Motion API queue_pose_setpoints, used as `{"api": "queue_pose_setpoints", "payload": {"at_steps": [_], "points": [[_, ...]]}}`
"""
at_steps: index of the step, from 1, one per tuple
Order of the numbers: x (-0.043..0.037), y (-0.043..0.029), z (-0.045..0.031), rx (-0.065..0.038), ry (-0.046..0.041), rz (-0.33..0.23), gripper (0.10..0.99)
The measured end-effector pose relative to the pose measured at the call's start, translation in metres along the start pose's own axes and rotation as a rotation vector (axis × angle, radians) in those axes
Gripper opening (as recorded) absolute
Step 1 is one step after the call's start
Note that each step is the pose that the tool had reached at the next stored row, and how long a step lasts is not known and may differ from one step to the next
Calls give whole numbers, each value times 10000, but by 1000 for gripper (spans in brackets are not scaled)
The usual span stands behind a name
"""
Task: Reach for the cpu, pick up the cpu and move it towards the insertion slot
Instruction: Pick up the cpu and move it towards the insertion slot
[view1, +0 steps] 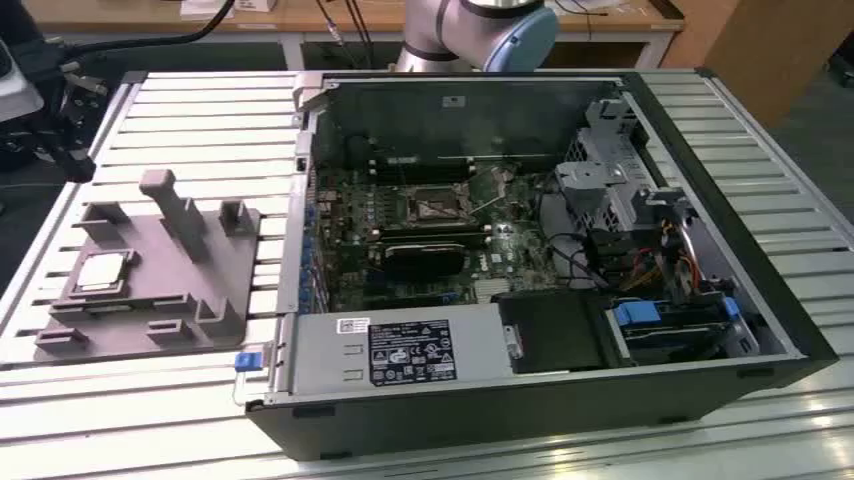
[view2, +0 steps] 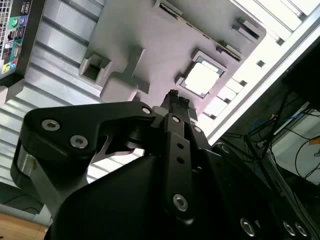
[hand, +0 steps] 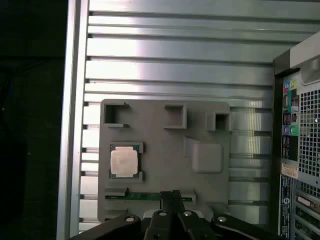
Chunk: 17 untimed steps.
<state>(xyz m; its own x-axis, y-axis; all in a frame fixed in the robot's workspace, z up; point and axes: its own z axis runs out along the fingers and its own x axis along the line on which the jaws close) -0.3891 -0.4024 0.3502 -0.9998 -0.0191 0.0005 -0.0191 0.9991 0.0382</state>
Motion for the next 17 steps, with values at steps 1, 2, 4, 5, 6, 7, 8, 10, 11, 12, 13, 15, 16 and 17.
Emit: {"api": "queue_pose_setpoints", "payload": {"at_steps": [1, 2, 4, 5, 6, 7, 8, 10, 11, 12, 13, 15, 16, 17], "points": [[0, 0, 0, 0, 0, 0, 106], [0, 0, 0, 0, 0, 0, 106], [0, 0, 0, 0, 0, 0, 106], [0, 0, 0, 0, 0, 0, 106], [0, 0, 1, 4, 1, 0, 106], [1, 0, 5, 9, 1, 0, 106], [4, 0, 11, 15, -2, 0, 106], [8, -1, 21, 28, 1, 0, 106], [11, -1, 26, 31, 1, 0, 106], [15, -1, 32, 33, 2, 0, 106], [19, -1, 39, 33, 1, 1, 106], [27, -2, 53, 32, -2, 0, 106], [29, -2, 60, 32, -3, 0, 106], [32, -2, 66, 32, -3, -1, 106]]}}
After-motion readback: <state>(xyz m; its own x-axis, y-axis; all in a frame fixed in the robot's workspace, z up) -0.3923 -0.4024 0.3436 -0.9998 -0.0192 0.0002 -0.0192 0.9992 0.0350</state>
